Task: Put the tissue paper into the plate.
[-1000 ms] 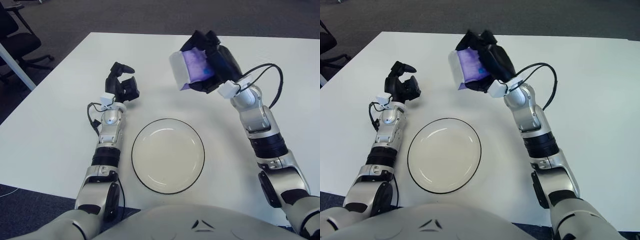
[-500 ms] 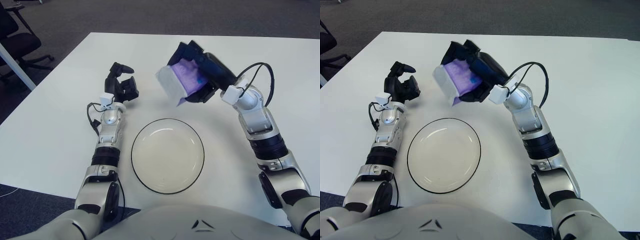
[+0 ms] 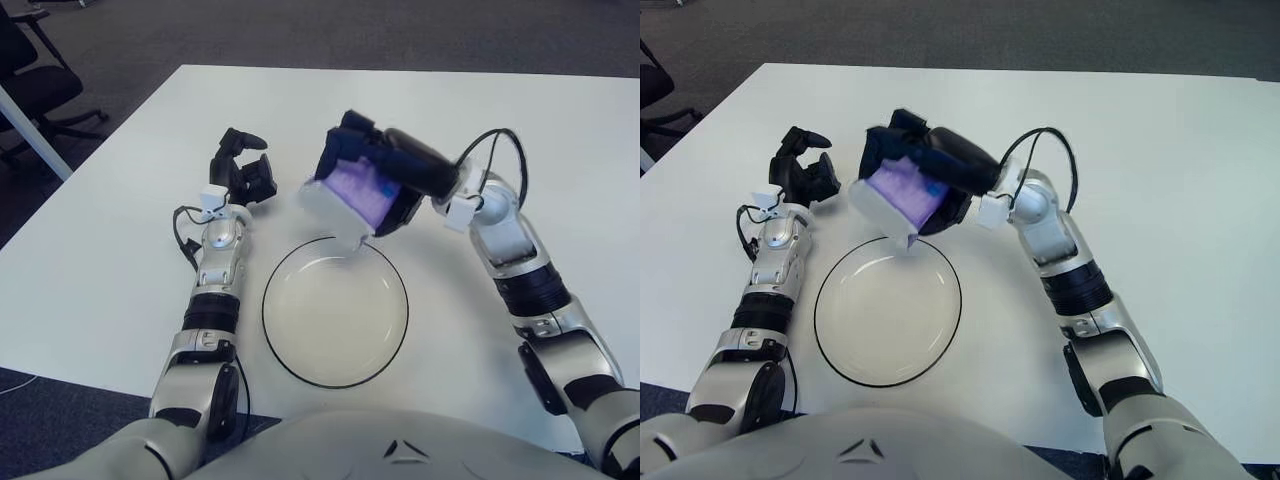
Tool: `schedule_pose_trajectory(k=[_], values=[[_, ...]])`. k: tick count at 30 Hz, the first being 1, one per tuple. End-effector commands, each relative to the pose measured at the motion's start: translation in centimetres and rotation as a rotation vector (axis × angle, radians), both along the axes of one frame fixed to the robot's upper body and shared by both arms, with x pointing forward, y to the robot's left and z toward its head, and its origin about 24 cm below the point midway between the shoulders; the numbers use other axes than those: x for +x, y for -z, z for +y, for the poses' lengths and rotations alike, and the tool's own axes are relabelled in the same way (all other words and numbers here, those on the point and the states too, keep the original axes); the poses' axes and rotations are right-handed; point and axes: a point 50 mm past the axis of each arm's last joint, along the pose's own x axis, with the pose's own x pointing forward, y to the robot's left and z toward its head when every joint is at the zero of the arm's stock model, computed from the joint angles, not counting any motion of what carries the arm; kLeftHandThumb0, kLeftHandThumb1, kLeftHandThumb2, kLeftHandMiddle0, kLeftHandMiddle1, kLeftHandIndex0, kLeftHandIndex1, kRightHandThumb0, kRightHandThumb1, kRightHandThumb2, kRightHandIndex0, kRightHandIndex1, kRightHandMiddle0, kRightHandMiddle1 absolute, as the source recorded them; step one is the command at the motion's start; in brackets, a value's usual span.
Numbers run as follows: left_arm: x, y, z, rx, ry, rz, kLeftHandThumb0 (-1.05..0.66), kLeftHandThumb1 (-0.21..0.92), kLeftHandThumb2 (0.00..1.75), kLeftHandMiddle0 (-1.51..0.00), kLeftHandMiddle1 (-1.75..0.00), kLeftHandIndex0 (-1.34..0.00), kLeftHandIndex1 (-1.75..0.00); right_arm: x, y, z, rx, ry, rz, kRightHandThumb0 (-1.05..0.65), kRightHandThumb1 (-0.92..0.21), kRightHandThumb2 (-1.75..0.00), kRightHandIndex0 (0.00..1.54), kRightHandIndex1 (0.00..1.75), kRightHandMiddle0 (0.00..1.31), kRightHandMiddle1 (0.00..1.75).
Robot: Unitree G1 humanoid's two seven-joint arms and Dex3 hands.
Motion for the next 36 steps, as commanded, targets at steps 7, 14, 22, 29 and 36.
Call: schedule_pose_trajectory(k=[7,14,22,29,36], values=[[-2.2,4.2,-1.0,-0.037,-0.032,0.146,-0.46,0.38,1.24,-1.29,-1.75,-0.57,-1.75,-0.1,0.1,0.7,0.055,-0.145,0.098,0.0,0.07,-1.75,0.88,1.75,0.72,1.71],[-2.5,3.8,-1.3,-0.015,-0.044,0.136,-0.46,0.38,1.24,-1.29,-1.75,-0.56,-1.75,-0.6,0.9,1.3,0.072,-0.215,0.142,0.0,0.06,-1.75,0.88,1.74,0.68,1.74],[-2.7,3.5,-1.5,0.003,-0.023,0.121,-0.46,0.39,1.23,-1.29,-1.75,-0.56,-1.75,-1.5,1.2,0.7,0.091,-0.219,0.204,0.0,0.07,-1.75,0.91,1.71,0.68,1.75],[-2.7,3.5,-1.4,0.006,-0.018,0.135,-0.46,0.4,1.21,-1.27,-1.75,-0.55,-1.75,-2.0,1.2,0.7,0.041,-0.257,0.245,0.0,0.07,-1.75,0.91,1.72,0.67,1.75],[-2.6,3.6,-1.4,-0.015,0.0,0.151,-0.45,0.41,1.21,-1.27,-1.75,-0.54,-1.75,-3.0,0.6,0.4,0.017,-0.23,0.244,0.0,0.07,-1.75,0.9,1.73,0.67,1.74]])
